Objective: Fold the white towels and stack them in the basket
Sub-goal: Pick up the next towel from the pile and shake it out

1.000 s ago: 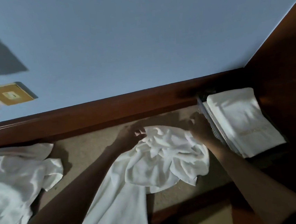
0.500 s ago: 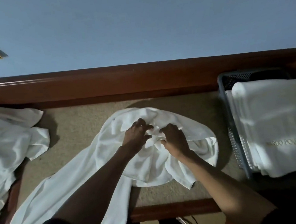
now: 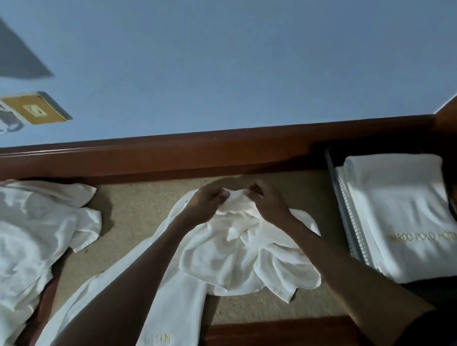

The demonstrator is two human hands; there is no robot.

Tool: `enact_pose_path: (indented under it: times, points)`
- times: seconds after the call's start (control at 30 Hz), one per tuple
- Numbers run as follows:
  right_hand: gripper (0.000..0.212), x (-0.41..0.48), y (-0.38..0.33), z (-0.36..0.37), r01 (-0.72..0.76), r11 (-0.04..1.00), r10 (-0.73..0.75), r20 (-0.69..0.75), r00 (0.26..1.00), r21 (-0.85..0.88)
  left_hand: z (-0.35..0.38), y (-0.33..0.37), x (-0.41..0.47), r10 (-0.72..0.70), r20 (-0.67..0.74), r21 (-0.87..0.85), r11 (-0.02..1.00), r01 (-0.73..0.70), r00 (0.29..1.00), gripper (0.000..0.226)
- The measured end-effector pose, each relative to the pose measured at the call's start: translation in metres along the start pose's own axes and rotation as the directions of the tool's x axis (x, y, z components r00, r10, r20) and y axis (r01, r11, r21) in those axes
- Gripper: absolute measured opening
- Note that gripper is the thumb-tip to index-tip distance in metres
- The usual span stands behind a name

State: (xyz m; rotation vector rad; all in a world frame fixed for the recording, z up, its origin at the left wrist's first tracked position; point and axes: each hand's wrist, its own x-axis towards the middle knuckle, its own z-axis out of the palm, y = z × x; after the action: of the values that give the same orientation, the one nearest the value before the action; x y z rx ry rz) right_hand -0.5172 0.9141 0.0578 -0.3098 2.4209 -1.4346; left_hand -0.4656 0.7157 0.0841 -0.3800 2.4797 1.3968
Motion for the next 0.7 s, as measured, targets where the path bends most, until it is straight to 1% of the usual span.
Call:
enact_pose_path:
  times: [0.07,0.13,0.2,0.23,0.3,0.37,0.43,0.53,0.57,0.6,0.63,0.67,0.7]
  points:
    - [0.007,0.007,-0.03,-0.007,0.022,0.999,-0.022,-0.008,1.0,0.035,-0.024,0.021,-0.007,-0.023,0.023,-0.104,0.994,0.026,0.999,0.033]
    - [0.011,0.011,-0.059,-0.014,0.07,0.997,-0.069,-0.04,0.997,0.02,-0.05,0.039,-0.017,-0.038,0.057,-0.15,0.988,0.046,0.998,0.036]
    - [0.011,0.016,-0.082,-0.022,0.12,0.993,-0.12,-0.057,0.991,-0.007,-0.073,0.05,-0.022,-0.026,0.084,-0.158,0.987,0.039,0.996,0.048]
    - [0.011,0.017,-0.095,-0.026,0.149,0.989,-0.15,-0.074,0.986,-0.012,-0.087,0.057,-0.028,-0.008,0.076,-0.15,0.988,0.02,0.997,0.05]
    - [0.01,0.018,-0.116,-0.034,0.187,0.982,-0.187,-0.119,0.975,-0.014,-0.112,0.068,-0.04,0.027,0.062,-0.124,0.992,-0.019,0.998,0.046]
    - [0.011,0.019,-0.132,-0.041,0.18,0.984,-0.179,-0.154,0.972,-0.009,-0.136,0.078,-0.049,0.055,0.032,-0.097,0.994,-0.051,0.998,0.036]
    - [0.011,0.022,-0.141,-0.048,0.154,0.987,-0.158,-0.23,0.96,-0.036,-0.16,0.084,-0.059,0.038,0.021,-0.084,0.996,-0.036,0.999,0.023]
    - [0.009,0.026,-0.143,-0.059,0.04,0.992,-0.085,-0.391,0.916,-0.122,-0.191,0.083,-0.072,0.045,0.01,-0.064,0.997,-0.045,0.999,0.033]
    - [0.01,0.024,-0.146,-0.061,0.001,0.99,-0.06,-0.419,0.906,-0.14,-0.199,0.083,-0.078,0.063,0.014,-0.067,0.996,-0.062,0.998,0.035]
    - [0.011,0.021,-0.15,-0.06,-0.013,0.987,-0.055,-0.412,0.909,-0.16,-0.206,0.084,-0.083,0.083,0.02,-0.073,0.994,-0.081,0.996,0.035]
    - [0.009,0.019,-0.156,-0.058,0.004,0.983,-0.073,-0.369,0.927,-0.184,-0.212,0.084,-0.087,0.107,0.024,-0.072,0.992,-0.105,0.994,0.031]
    - [0.01,0.015,-0.164,-0.054,0.061,0.977,-0.117,-0.276,0.954,-0.203,-0.215,0.086,-0.091,0.132,0.031,-0.079,0.989,-0.129,0.991,0.028]
    - [0.025,0.01,-0.177,-0.048,0.134,0.967,-0.167,-0.141,0.976,-0.216,-0.218,0.09,-0.095,0.159,0.039,-0.088,0.984,-0.155,0.986,0.027]
